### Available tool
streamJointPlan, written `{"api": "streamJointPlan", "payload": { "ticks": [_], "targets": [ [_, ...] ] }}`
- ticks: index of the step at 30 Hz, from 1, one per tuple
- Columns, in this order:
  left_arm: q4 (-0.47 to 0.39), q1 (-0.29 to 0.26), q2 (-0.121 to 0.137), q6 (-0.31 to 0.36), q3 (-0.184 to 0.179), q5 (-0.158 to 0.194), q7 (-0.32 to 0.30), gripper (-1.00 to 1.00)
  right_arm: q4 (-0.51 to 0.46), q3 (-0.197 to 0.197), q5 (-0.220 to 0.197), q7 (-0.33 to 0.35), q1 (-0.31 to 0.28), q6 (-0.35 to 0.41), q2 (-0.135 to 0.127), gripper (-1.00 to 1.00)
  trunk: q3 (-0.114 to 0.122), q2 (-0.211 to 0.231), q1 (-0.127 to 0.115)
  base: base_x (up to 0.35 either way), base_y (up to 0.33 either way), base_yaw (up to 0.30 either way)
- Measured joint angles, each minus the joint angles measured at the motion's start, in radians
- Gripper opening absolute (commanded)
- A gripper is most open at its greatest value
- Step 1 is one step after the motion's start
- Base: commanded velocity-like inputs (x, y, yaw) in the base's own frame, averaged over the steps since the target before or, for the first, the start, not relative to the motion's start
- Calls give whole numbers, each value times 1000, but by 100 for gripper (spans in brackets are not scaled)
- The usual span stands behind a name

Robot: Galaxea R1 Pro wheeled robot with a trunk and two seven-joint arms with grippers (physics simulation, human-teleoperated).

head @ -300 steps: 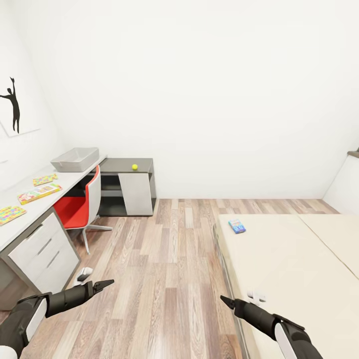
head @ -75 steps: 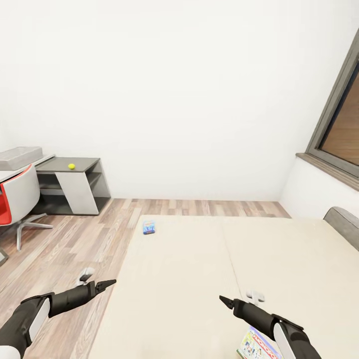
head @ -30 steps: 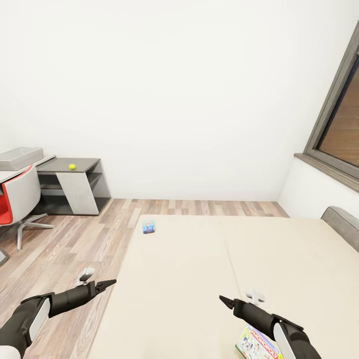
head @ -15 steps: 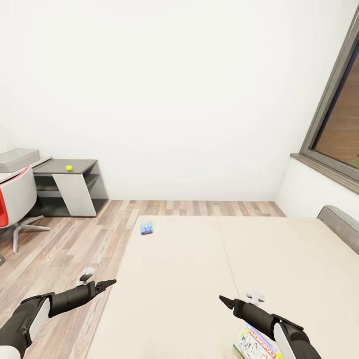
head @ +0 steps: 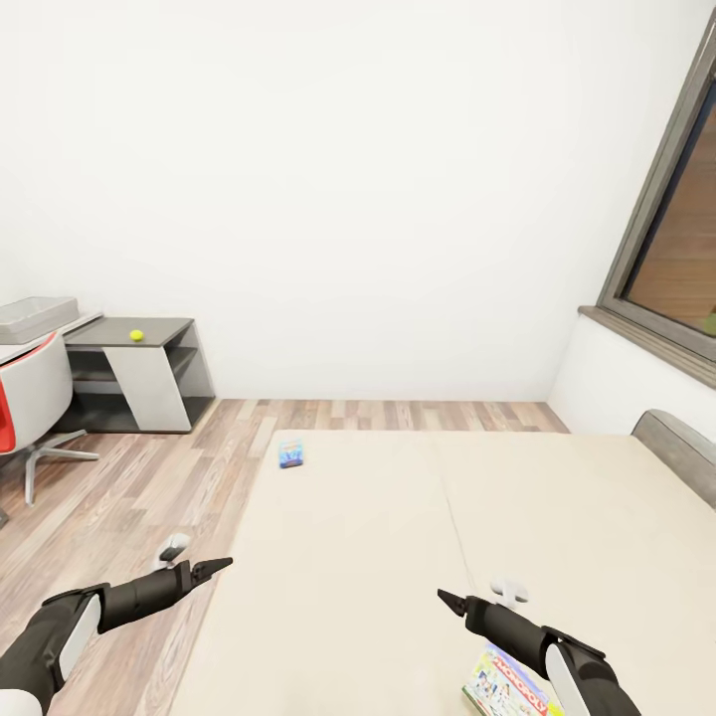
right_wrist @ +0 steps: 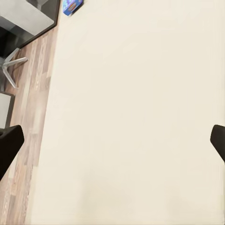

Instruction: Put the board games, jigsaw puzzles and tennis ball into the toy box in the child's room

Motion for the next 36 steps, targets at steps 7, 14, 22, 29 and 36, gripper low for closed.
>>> {"api": "streamJointPlan", "payload": {
  "ticks": [7,14,22,29,36],
  "targets": [
    [0,0,-2,0,-1,0,1,100,0,0,0,0,0,0,0,100,0,0,0,0,-185,0],
    [0,0,-2,0,-1,0,1,100,-1,0,0,0,0,0,0,100,0,0,0,0,-222,0],
    [0,0,-2,0,-1,0,1,100,-1,0,0,0,0,0,0,100,0,0,0,0,-229,0],
    [0,0,-2,0,-1,0,1,100,-1,0,0,0,0,0,0,100,0,0,0,0,-231,0],
    [0,0,-2,0,0,0,0,100,0,0,0,0,0,-1,0,100,0,0,0,0,-146,0]
  ]
}}
